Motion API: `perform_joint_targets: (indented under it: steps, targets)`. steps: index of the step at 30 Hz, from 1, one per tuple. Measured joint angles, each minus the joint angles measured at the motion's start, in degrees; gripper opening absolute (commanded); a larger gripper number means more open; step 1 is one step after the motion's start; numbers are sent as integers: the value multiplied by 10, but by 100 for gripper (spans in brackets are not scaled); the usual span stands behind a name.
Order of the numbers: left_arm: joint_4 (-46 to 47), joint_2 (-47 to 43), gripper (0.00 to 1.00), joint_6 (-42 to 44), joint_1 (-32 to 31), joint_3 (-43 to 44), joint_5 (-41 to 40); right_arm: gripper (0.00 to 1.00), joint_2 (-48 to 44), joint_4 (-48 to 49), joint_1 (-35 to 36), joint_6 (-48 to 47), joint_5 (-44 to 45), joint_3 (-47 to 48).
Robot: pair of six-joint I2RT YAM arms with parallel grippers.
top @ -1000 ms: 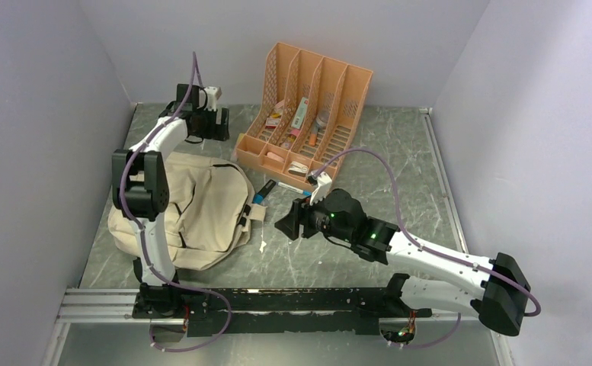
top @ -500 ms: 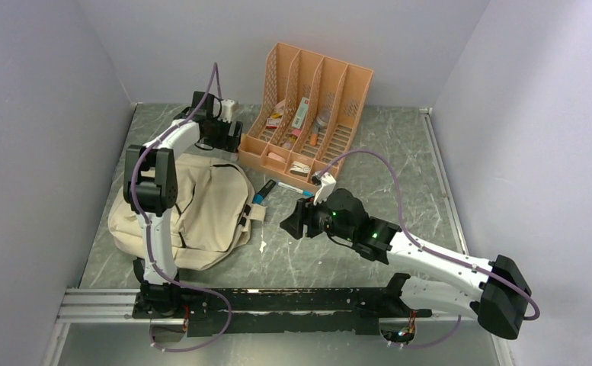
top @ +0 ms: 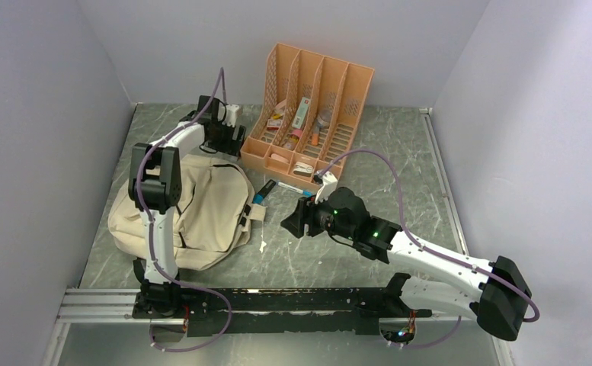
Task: Pack the student bag
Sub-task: Pick up the stationery from the center of the board.
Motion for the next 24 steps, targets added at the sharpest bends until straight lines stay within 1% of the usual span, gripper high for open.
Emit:
perform_joint_targets:
  steps: [6, 8, 15, 17, 21, 24]
  targets:
    - [1, 14, 74, 2, -8, 0, -12, 62, -4, -1, -5, 0, 0, -4]
    - [1, 14, 70, 3, -10, 0, -21, 62, -4, -1, -6, 0, 0, -4]
    - [1, 15, 48, 4, -29, -1, -68, 62, -4, -1, -11, 0, -3, -5]
    - [2, 15, 39, 4, -31, -1, -77, 62, -4, -1, -12, 0, -5, -7]
    - [2, 15, 26, -4, -32, -1, -90, 63, -4, -3, -16, 0, -9, -9]
    - [4, 13, 20, -12, -31, -4, -91, 63, -5, -3, -18, 0, -9, -9]
